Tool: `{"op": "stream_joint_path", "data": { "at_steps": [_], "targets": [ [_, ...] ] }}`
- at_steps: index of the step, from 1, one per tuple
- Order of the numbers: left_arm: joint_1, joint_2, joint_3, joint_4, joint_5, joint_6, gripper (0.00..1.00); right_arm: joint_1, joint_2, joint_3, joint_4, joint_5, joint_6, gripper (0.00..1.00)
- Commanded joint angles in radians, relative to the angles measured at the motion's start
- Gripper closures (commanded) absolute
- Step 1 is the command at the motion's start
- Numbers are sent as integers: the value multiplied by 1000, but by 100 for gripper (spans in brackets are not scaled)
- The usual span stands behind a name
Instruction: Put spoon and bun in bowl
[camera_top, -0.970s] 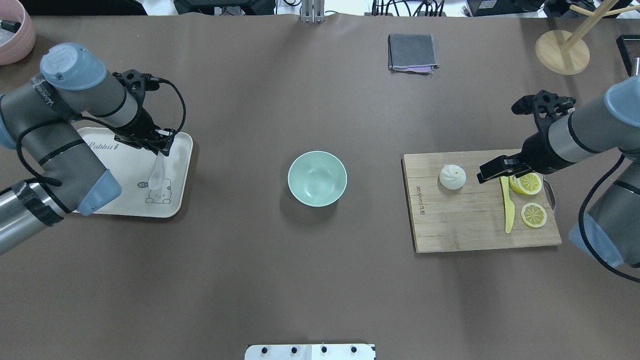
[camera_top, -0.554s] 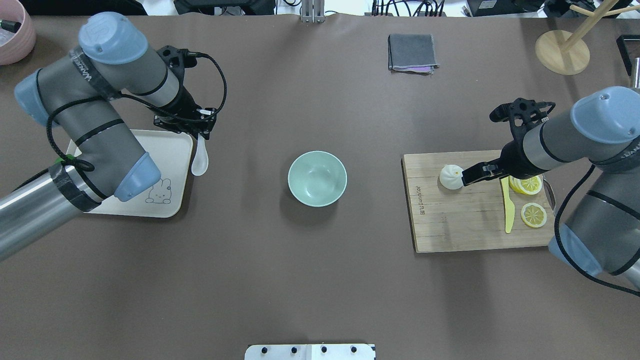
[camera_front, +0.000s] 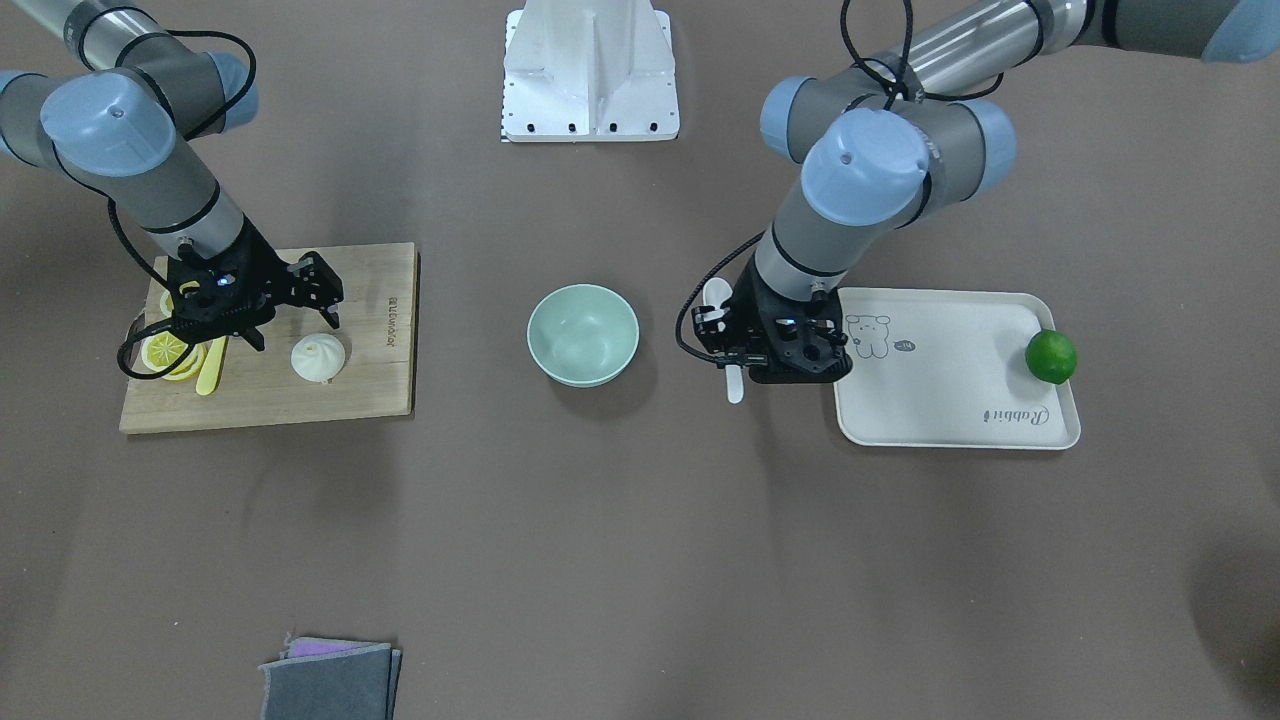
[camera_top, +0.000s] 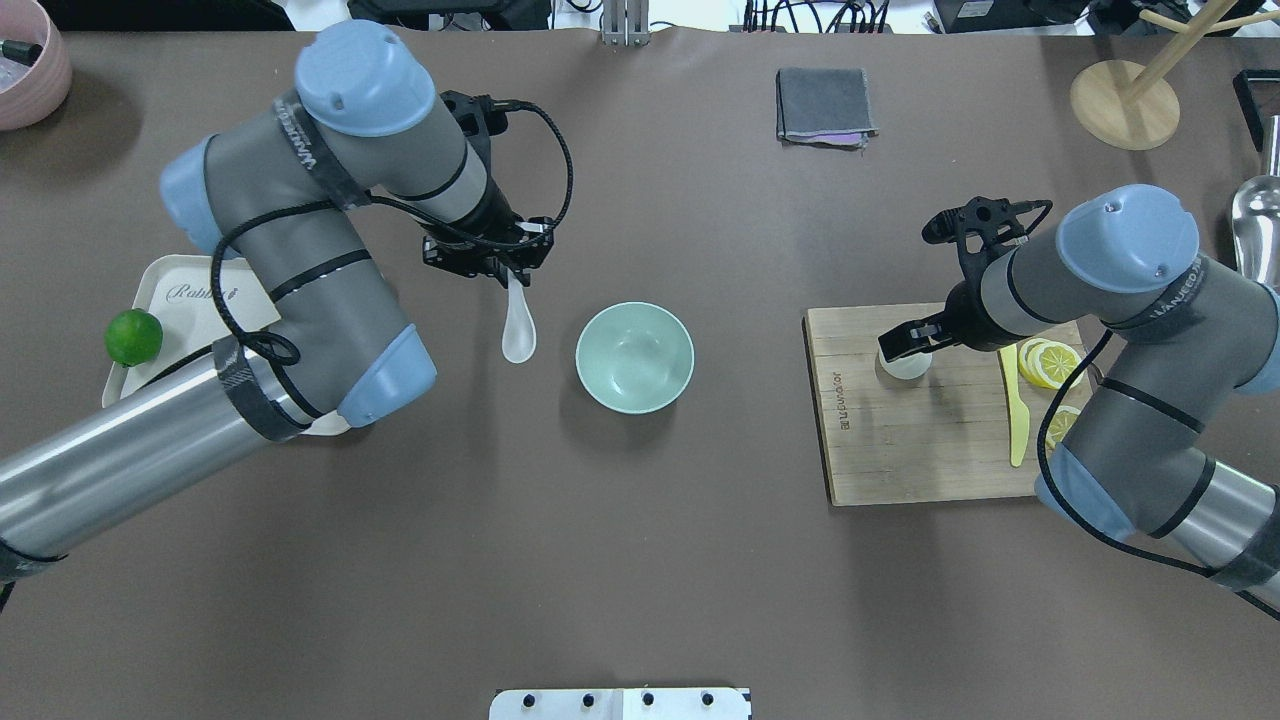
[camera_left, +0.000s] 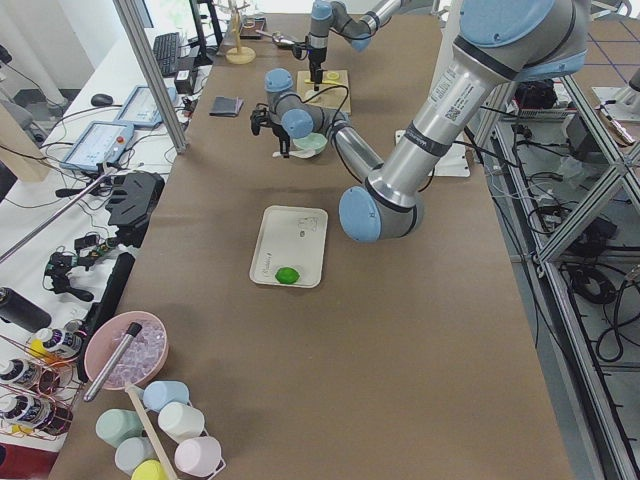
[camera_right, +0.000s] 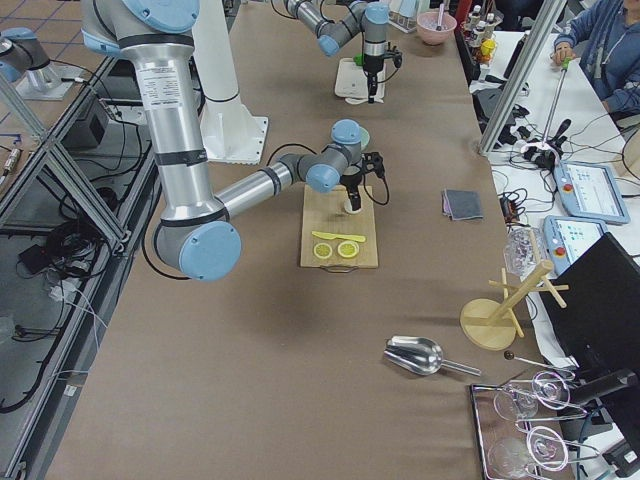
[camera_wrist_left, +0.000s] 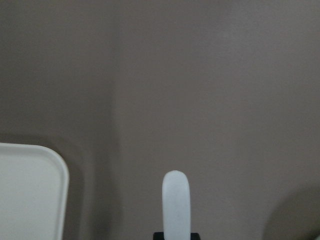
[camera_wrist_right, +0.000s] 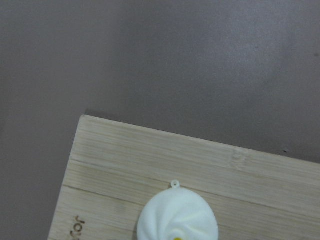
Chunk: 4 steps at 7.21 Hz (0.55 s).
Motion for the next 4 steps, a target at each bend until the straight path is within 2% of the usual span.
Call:
{"op": "stream_joint_path", "data": {
  "at_steps": [1, 4],
  "targets": [
    [48, -58, 30, 1, 32, -55, 100, -6, 8, -16, 1, -16, 2, 24],
    [80, -143, 104, -7, 68, -104, 100, -22, 4, -22, 0, -16, 7, 71]
  ]
}}
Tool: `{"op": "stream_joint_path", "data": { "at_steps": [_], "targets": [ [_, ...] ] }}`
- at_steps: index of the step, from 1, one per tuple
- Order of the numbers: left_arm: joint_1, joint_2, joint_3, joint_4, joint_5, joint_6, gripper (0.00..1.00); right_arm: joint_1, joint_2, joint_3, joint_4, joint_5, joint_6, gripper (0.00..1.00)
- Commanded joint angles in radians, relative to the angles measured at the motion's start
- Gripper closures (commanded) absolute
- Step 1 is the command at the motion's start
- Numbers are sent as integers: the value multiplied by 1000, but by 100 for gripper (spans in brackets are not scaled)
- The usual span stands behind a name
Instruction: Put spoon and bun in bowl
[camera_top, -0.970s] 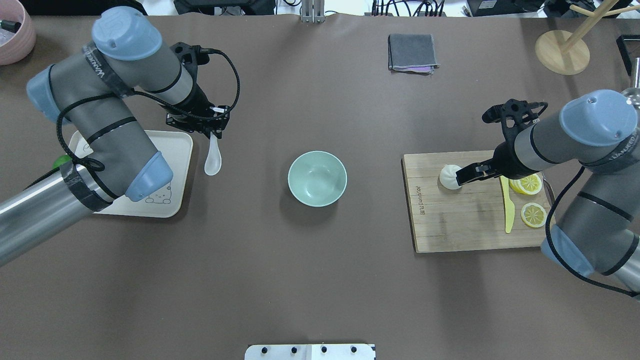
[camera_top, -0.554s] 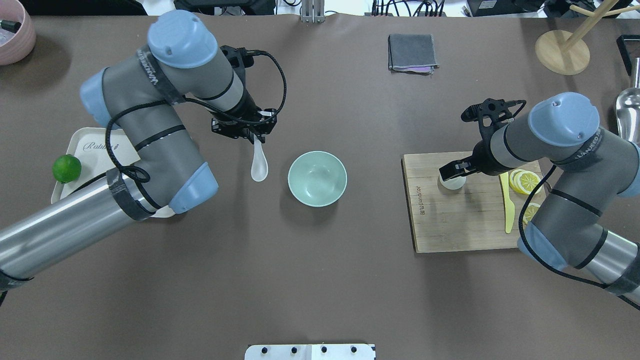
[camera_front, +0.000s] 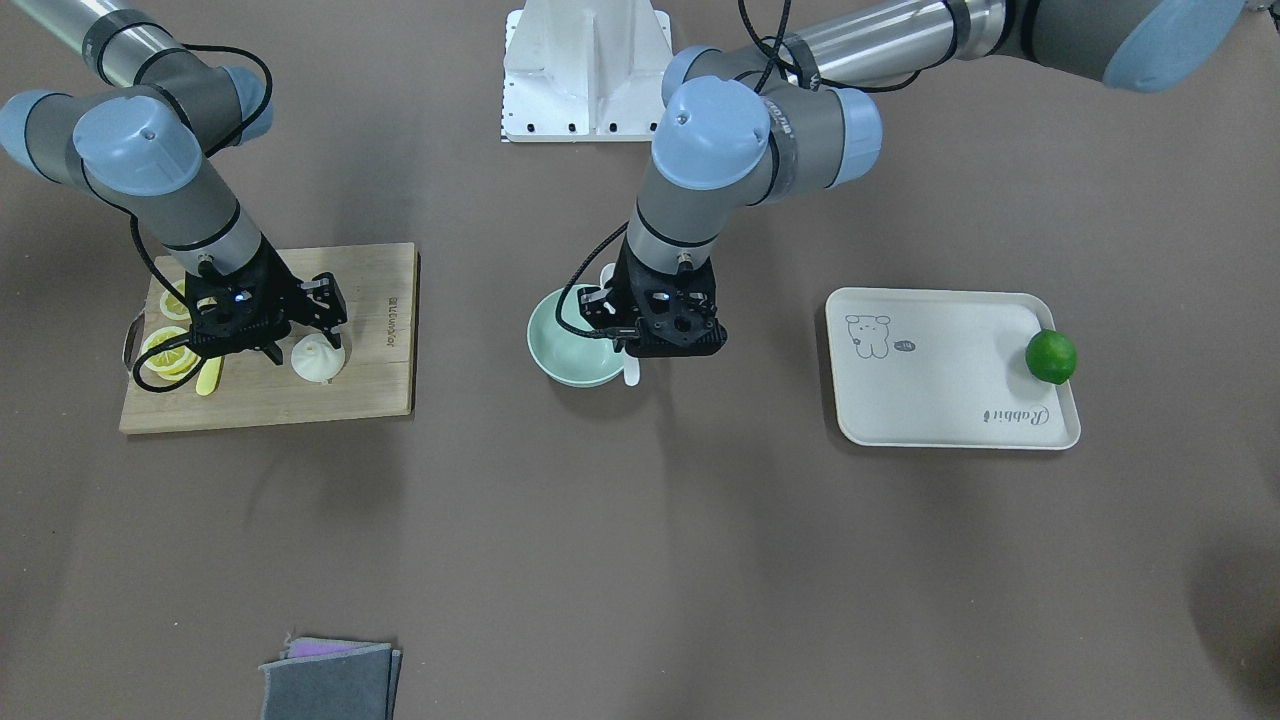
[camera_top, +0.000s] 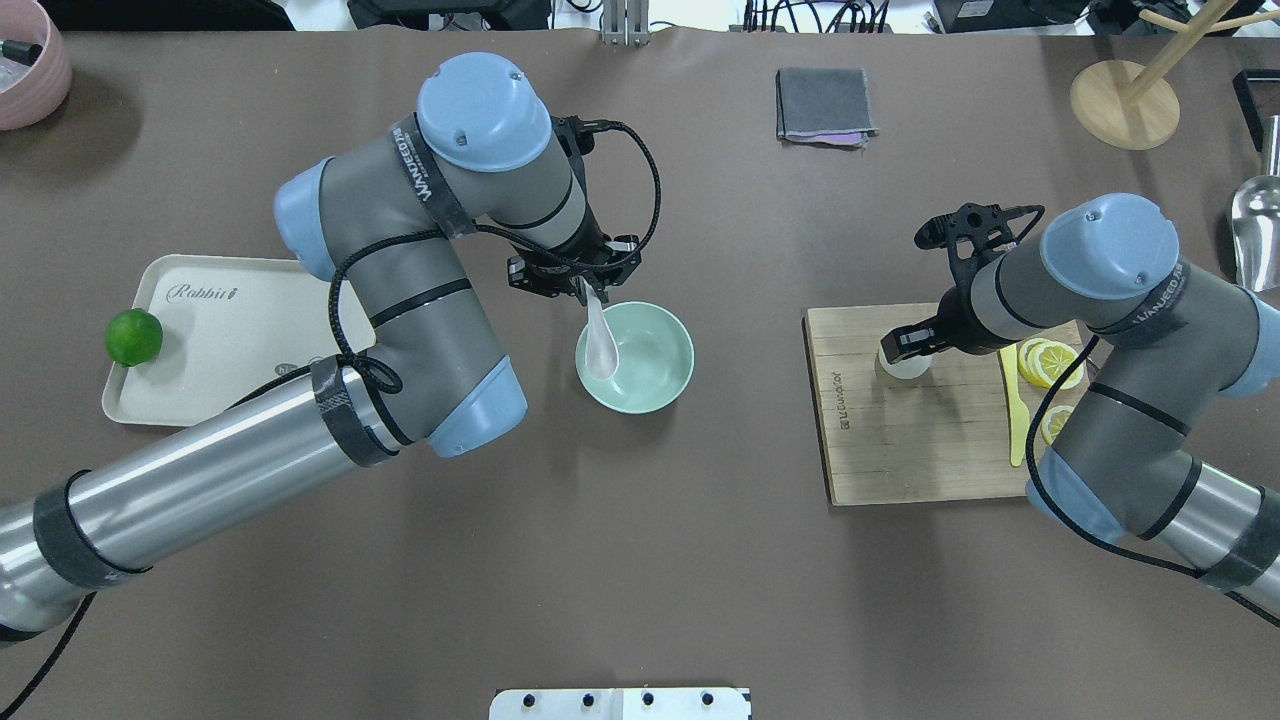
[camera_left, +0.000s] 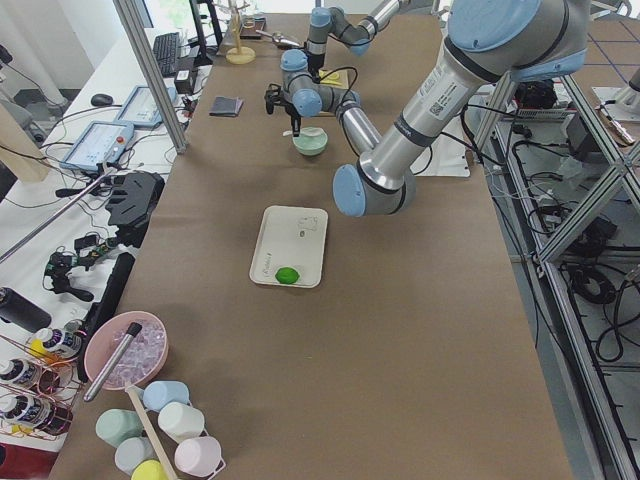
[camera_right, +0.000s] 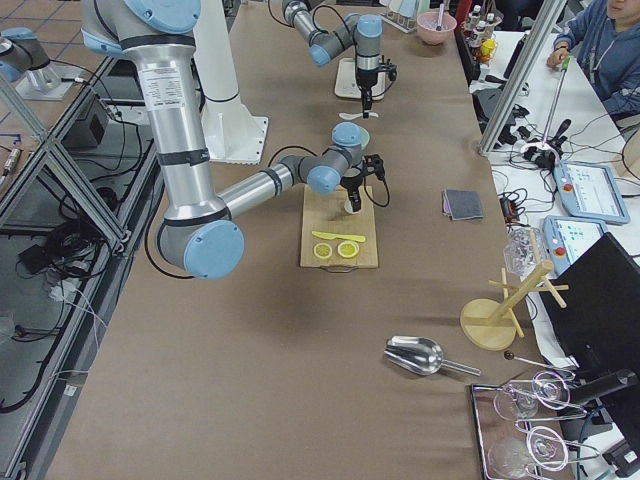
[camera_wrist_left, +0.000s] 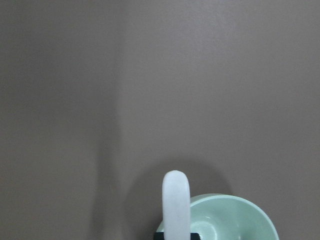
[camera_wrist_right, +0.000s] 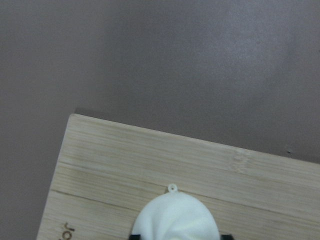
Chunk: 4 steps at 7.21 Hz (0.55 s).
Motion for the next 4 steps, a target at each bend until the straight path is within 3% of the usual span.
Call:
{"op": "stream_joint_path", "data": {
  "at_steps": [1, 2, 3, 4],
  "targets": [
    [10, -61, 74, -10, 21, -17, 100, -7, 0, -4, -1, 1, 2, 94],
    [32, -68, 105, -41, 91, -20, 100, -7, 3, -4, -1, 3, 2, 100],
    [41, -66, 136, -85, 101, -20, 96, -8, 6, -2, -1, 7, 2, 100],
    [42, -59, 135, -92, 101, -17, 2, -8, 6, 6, -1, 10, 2, 100]
  ]
}}
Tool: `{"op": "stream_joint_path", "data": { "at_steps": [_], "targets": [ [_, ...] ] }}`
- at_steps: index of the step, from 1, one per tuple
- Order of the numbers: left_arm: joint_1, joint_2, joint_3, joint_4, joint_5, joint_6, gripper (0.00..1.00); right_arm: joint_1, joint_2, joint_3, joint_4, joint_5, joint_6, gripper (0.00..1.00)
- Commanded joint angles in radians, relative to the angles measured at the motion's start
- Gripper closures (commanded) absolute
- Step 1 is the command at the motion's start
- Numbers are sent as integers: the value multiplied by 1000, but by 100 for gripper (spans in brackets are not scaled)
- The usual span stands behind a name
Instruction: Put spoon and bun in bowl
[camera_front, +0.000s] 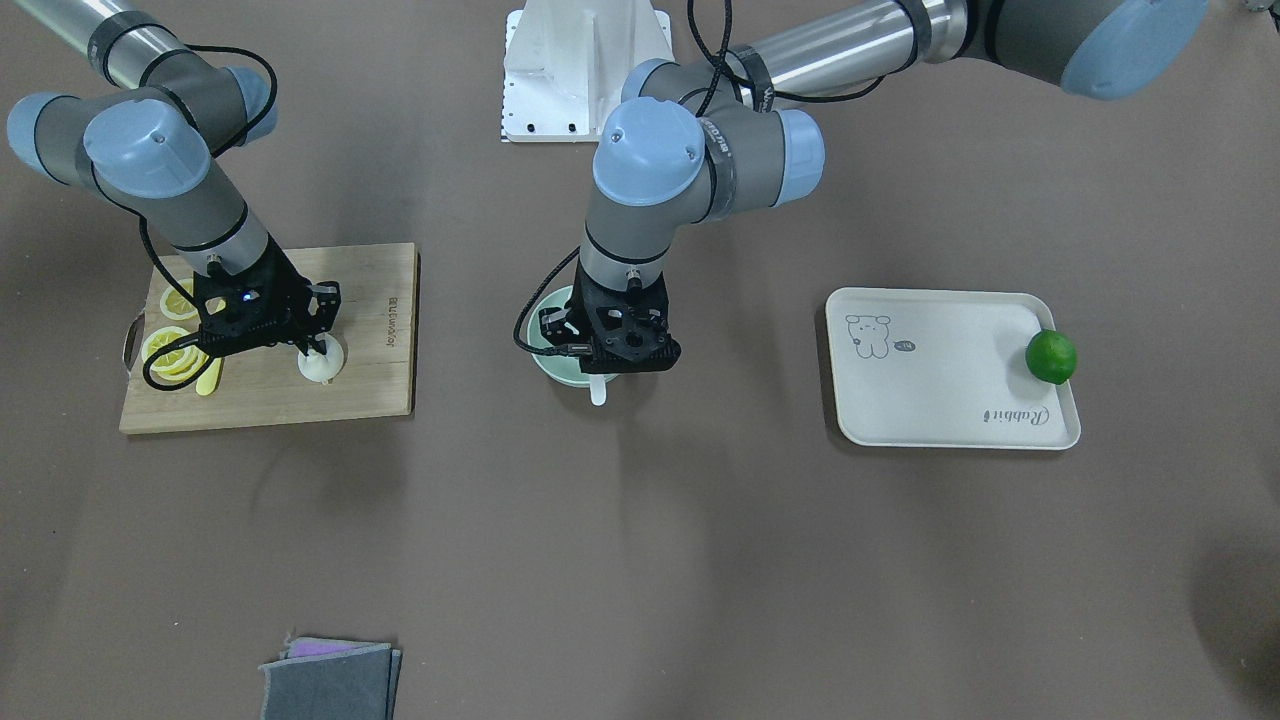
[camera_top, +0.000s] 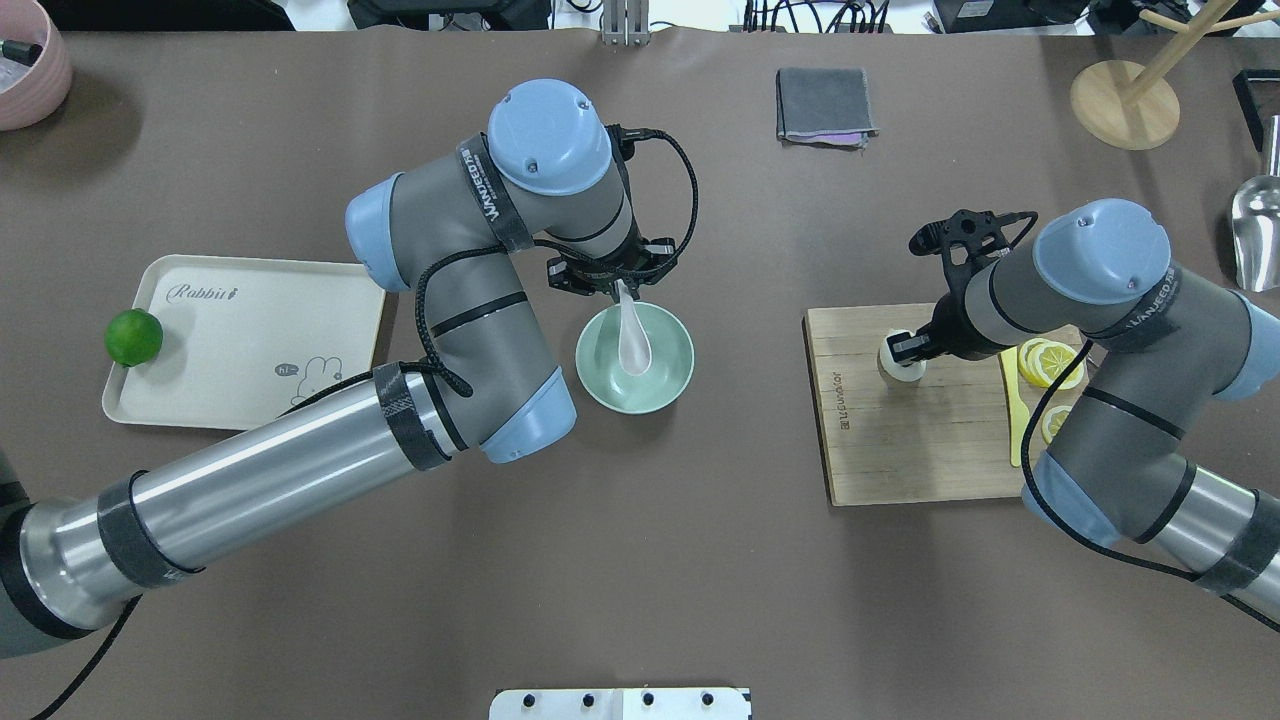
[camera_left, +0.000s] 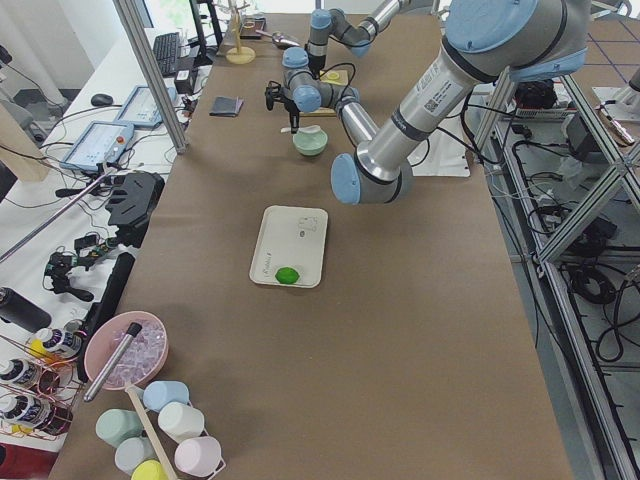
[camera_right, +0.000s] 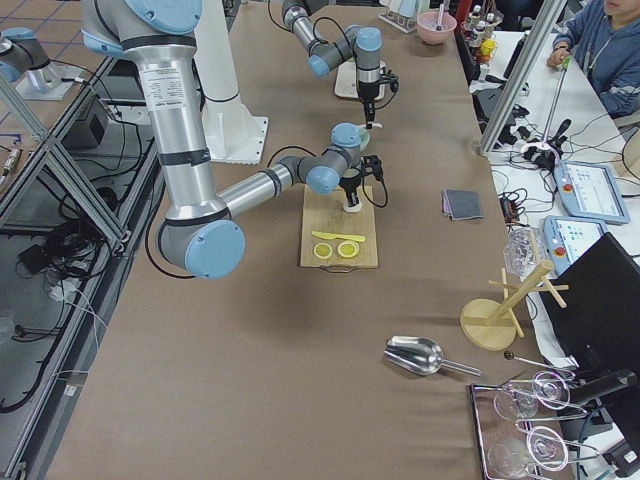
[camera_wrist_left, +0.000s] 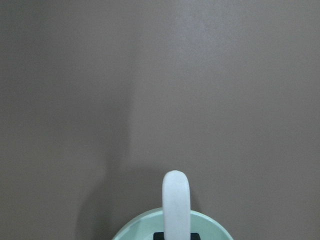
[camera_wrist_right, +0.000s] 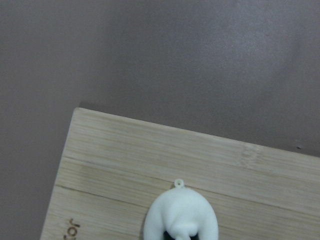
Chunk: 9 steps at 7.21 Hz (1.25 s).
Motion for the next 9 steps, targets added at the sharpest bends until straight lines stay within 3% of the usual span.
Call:
{"op": "stream_joint_path", "data": {
  "at_steps": [1, 4, 5, 6, 8, 9],
  "targets": [
    [7, 4, 10, -24, 12, 3, 1, -1, 9, 9, 0, 6, 3, 100],
    [-8, 25, -57, -10, 5, 6, 1, -1, 61, 31, -12, 6, 62, 100],
    [-51, 71, -116, 10, -45, 21, 1, -5, 107, 32, -20, 6, 131, 100],
    [-127, 179, -232, 33, -151, 104, 1, -7, 183, 45, -97, 6, 182, 100],
    [-264, 437, -476, 118, -247, 376, 1, -83, 323, 42, -207, -61, 292, 100],
    [-333, 502, -502, 132, -303, 467, 1, -120, 368, 33, -210, -92, 352, 100]
  ]
}}
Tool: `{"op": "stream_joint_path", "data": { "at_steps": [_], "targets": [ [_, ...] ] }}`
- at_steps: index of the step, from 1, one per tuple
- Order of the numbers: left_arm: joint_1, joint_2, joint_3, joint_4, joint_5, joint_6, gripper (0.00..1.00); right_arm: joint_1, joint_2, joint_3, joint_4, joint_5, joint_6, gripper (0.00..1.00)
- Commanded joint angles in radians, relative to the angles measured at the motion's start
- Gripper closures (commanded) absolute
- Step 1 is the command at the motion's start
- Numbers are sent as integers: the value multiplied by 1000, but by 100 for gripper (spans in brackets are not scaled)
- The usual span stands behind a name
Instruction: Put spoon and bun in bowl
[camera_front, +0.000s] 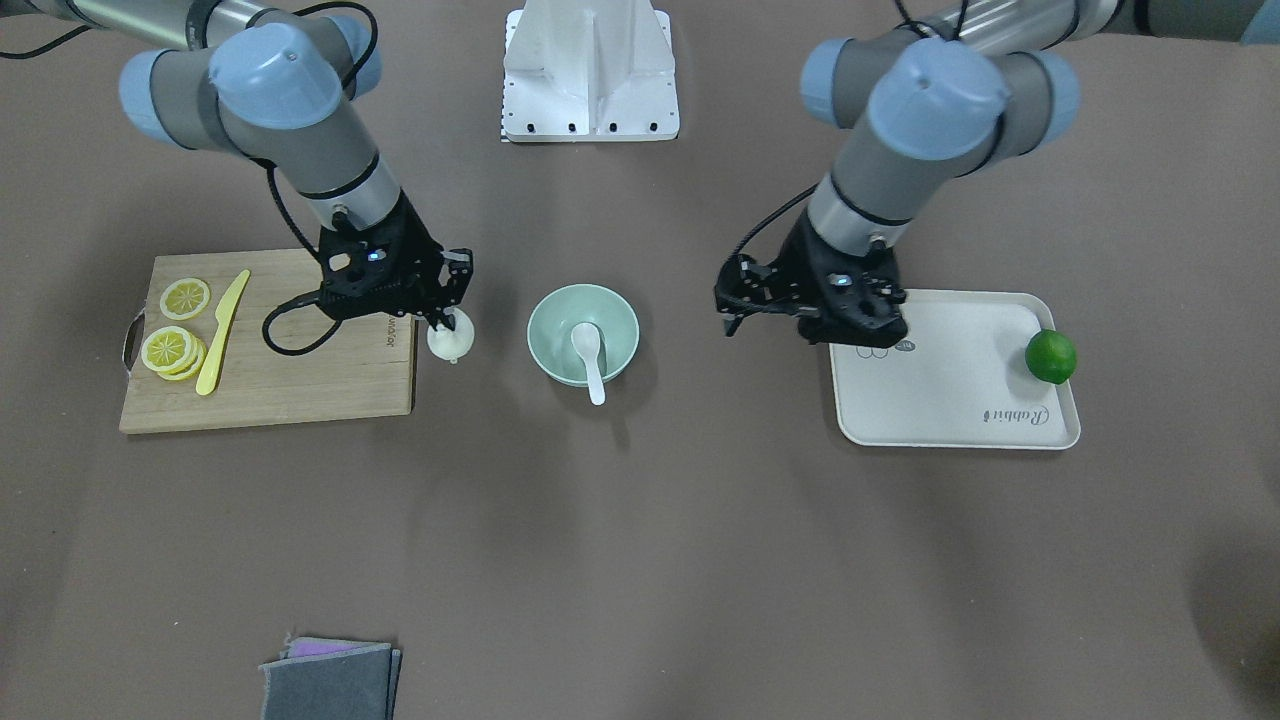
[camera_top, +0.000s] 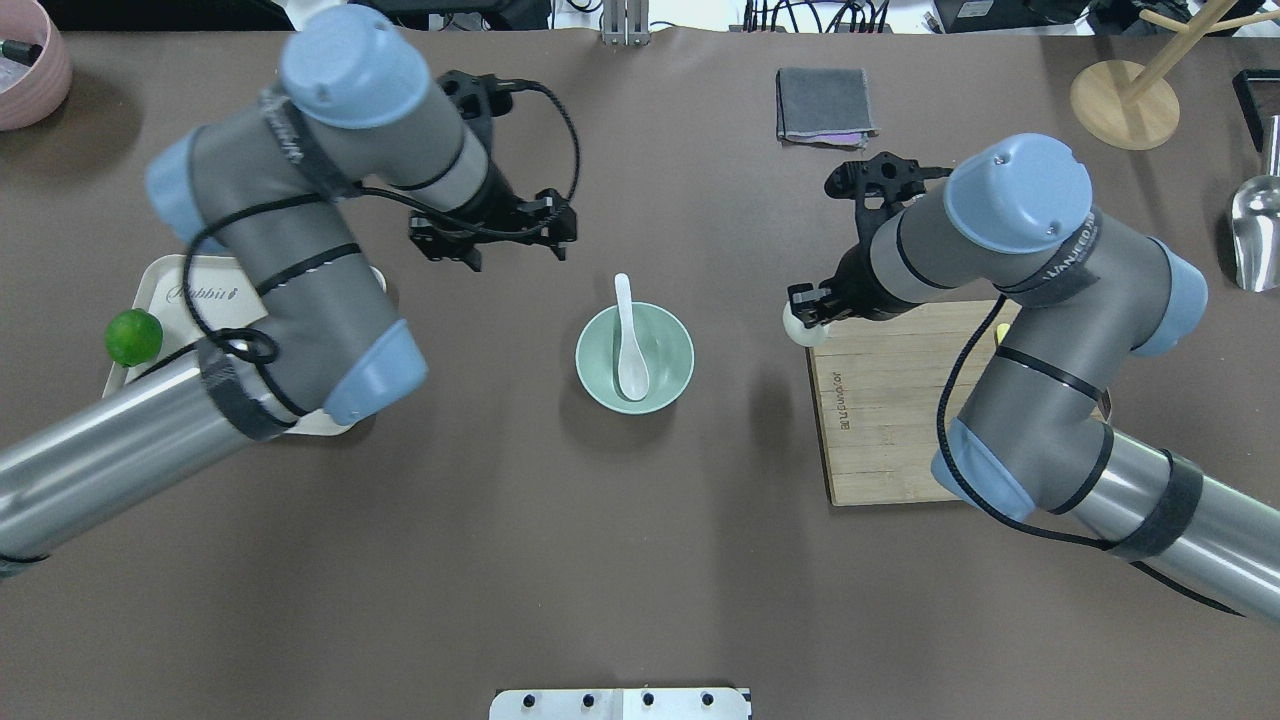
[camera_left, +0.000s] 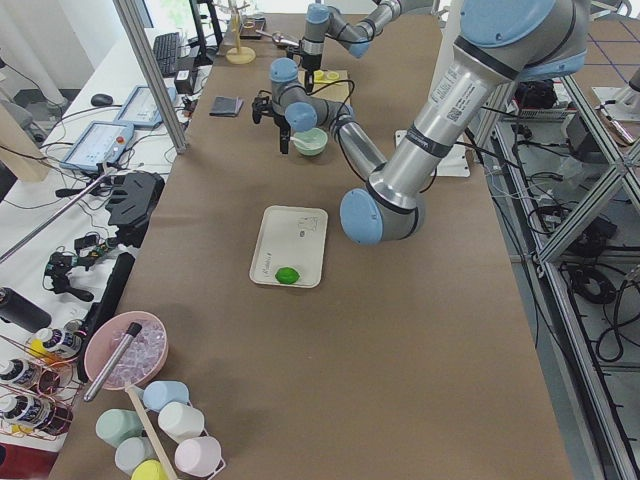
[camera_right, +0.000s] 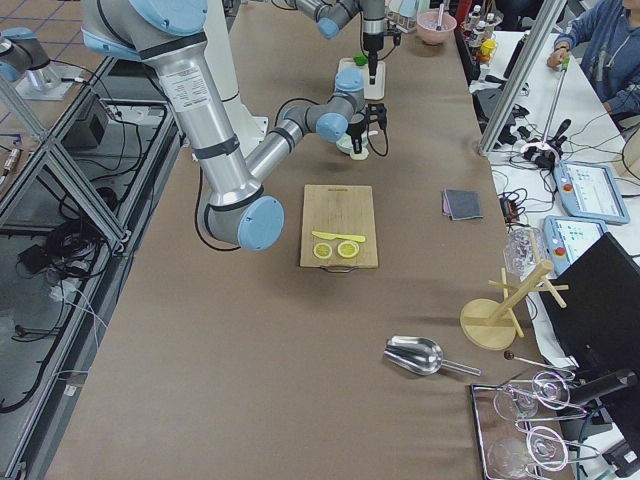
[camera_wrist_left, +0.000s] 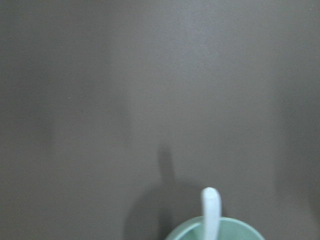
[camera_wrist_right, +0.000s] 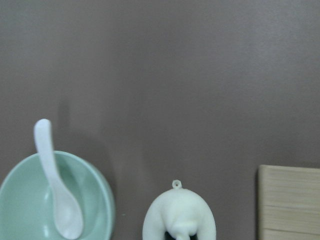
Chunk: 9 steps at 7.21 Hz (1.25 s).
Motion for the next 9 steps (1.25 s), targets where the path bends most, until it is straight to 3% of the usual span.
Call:
{"op": "stream_joint_path", "data": {
  "at_steps": [1, 3, 4, 5, 6, 7, 9],
  "targets": [
    [-142, 161, -83, 32, -98, 216, 1, -82, 107, -25, -25, -86, 114, 100],
    [-191, 197, -82, 32, -120, 289, 1, -147, 193, -109, -22, -179, 166, 100],
    [-188, 197, -77, 33, -119, 289, 1, -165, 204, -141, -17, -190, 185, 84],
    [-190, 198, -80, 33, -119, 289, 1, -184, 198, -143, -16, -201, 206, 19],
    [-188, 200, -80, 33, -119, 283, 1, -191, 179, -139, -19, -200, 205, 0],
    [-190, 200, -77, 33, -119, 283, 1, -190, 162, -122, -16, -197, 205, 0],
    [-196, 235, -80, 30, -119, 291, 1, -129, 12, 35, -23, -148, 174, 0]
  ]
}}
